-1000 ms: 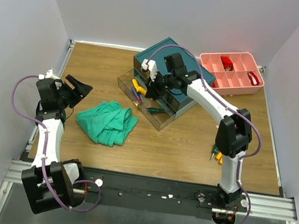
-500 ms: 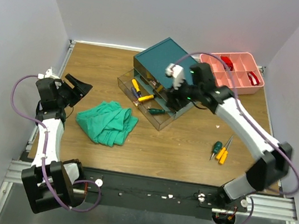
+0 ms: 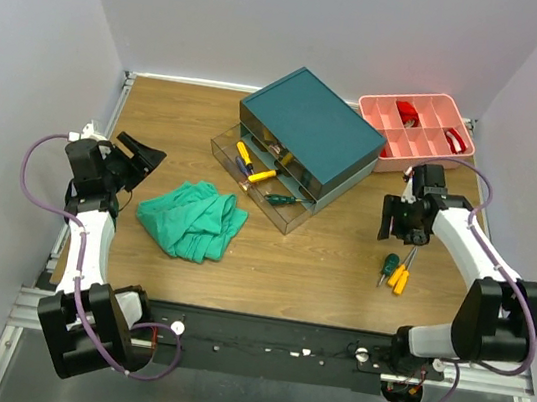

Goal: Sort the tools into containers

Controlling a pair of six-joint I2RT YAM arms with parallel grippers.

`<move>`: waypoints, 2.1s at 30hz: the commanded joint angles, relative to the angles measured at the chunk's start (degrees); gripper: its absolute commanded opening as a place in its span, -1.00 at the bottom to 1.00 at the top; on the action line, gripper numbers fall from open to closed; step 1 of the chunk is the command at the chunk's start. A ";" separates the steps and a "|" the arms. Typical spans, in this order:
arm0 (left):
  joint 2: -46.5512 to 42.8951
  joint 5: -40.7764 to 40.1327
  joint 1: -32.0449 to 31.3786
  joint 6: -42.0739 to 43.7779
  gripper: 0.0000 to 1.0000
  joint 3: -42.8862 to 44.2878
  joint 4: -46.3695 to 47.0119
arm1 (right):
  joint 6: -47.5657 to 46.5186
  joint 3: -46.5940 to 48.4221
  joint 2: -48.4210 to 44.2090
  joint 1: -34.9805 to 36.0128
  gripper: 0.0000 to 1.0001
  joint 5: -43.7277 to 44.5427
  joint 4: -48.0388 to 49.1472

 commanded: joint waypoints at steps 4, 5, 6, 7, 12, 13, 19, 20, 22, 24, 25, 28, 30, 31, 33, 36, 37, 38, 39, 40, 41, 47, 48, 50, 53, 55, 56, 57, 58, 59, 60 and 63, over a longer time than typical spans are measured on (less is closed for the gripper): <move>-1.19 -0.43 0.35 0.48 0.60 -0.84 -0.44 | 6.26 -1.45 4.10 -4.26 0.45 1.07 -1.89; -1.28 -0.51 0.35 0.57 0.60 -0.84 -0.62 | 6.35 -1.36 5.15 -4.53 0.45 0.80 -1.89; -1.36 -0.52 0.35 0.66 0.60 -0.93 -0.88 | 6.35 -1.19 5.68 -4.53 0.43 -0.94 -2.15; -1.37 -0.52 0.35 0.66 0.60 -0.93 -1.14 | 6.43 -1.27 5.95 -4.53 0.43 -1.22 -2.32; -1.63 -0.51 0.35 0.75 0.60 -0.84 -1.76 | 6.87 -2.06 7.27 -4.53 0.34 -1.66 -2.59; -1.63 -0.60 0.35 0.75 0.60 -0.84 -1.93 | 7.40 -2.15 7.36 -4.53 0.32 -1.92 -2.59; -1.72 -0.78 0.70 0.57 0.60 -1.28 -1.85 | 9.16 -1.01 9.55 -4.53 0.27 -1.93 -5.39; -1.63 -0.78 0.70 0.49 0.60 -1.37 -1.67 | 9.16 -0.92 9.90 -4.53 0.27 -1.14 -5.58; -1.63 -0.78 0.96 0.40 0.60 -1.11 -1.76 | 9.07 -1.10 11.22 -4.53 0.26 0.00 -5.14; -1.63 -0.69 1.22 0.48 0.60 -0.93 -2.20 | 8.98 -1.19 11.93 -4.53 0.23 -0.25 -4.70; -1.72 -0.69 1.23 0.48 0.60 -0.84 -2.55 | 8.81 -1.36 12.19 -4.44 0.21 -0.52 -4.70; -2.07 -0.78 1.58 0.48 0.60 -1.19 -2.64 | 8.28 -1.28 12.81 -4.44 0.04 -1.30 -4.26; -2.16 -0.69 1.75 0.22 0.60 -1.54 -2.73 | 7.50 -1.19 12.37 -4.27 -0.22 -2.53 -4.17; -2.24 -0.69 1.84 -0.13 0.60 -1.72 -2.55 | 7.23 -0.84 11.93 -4.18 -0.32 -4.98 -4.17; -2.16 -0.69 1.84 -0.31 0.60 -2.07 -2.29 | 6.96 0.30 10.10 -2.95 -0.61 -8.06 -4.35; -1.63 -0.69 1.84 -1.01 0.60 -1.99 -1.50 | 8.27 4.51 7.55 0.65 -0.87 -14.04 -4.61; -0.93 -0.52 1.84 -1.27 0.60 -1.99 -1.15 | 8.54 7.48 6.93 1.96 -0.91 -16.14 -4.35; -0.66 -0.34 1.84 -1.71 0.60 -1.64 -0.88 | 8.81 8.99 6.40 5.02 -0.95 -16.95 -4.00; -0.40 -0.17 1.84 -1.89 0.59 -1.46 -0.71 | 9.33 10.92 6.04 6.70 -0.99 -17.39 -3.21; 0.38 -0.08 1.84 -2.15 0.60 -1.20 -0.45 | 9.60 12.51 5.43 8.46 -0.99 -17.65 -2.77; 0.65 0.10 1.84 -2.41 0.60 -0.76 -0.36 | 9.77 15.83 5.17 11.79 -0.99 -17.22 -2.24; 0.66 0.71 1.84 -2.77 0.59 0.04 -0.18 | 4.60 24.56 8.22 24.10 -0.99 -14.59 5.05; 0.40 0.71 1.75 -2.77 0.59 0.04 -0.27 | 3.89 26.91 9.11 25.17 -0.99 -14.32 5.93; -0.40 0.89 1.84 -2.86 0.60 -0.49 -0.62 | 1.52 29.21 11.30 27.80 -0.99 -13.10 6.64; -2.50 0.89 1.84 -3.03 0.60 -2.15 -0.97 | -1.56 36.13 18.66 30.79 -0.99 -10.64 8.30; -3.21 0.89 1.84 -3.03 0.59 -2.60 -1.32 | -2.70 38.27 22.10 31.50 -0.97 -9.32 8.31; -3.82 0.98 1.84 -3.03 0.60 -2.95 -1.50 | -3.31 39.23 22.91 32.20 -0.91 -7.39 8.57; -4.09 1.07 1.93 -3.03 0.60 -3.04 -1.58 | -3.93 39.59 23.61 32.47 -0.74 -6.77 9.18; -4.35 1.07 1.84 -3.03 0.60 -3.21 -1.58 | -4.63 40.03 25.01 32.56 -0.62 -6.32 9.27; -4.70 0.98 1.93 -3.03 0.59 -3.48 -1.58 | -4.73 40.90 25.46 33.00 -0.49 -5.88 9.45; -4.97 0.98 1.84 -3.03 0.60 -3.65 -1.50 | -4.64 41.17 25.73 33.17 -0.23 -5.97 9.45; -5.32 0.89 1.84 -3.03 0.59 -3.92 -1.41 | -5.25 41.35 25.12 34.58 0.02 -6.41 8.93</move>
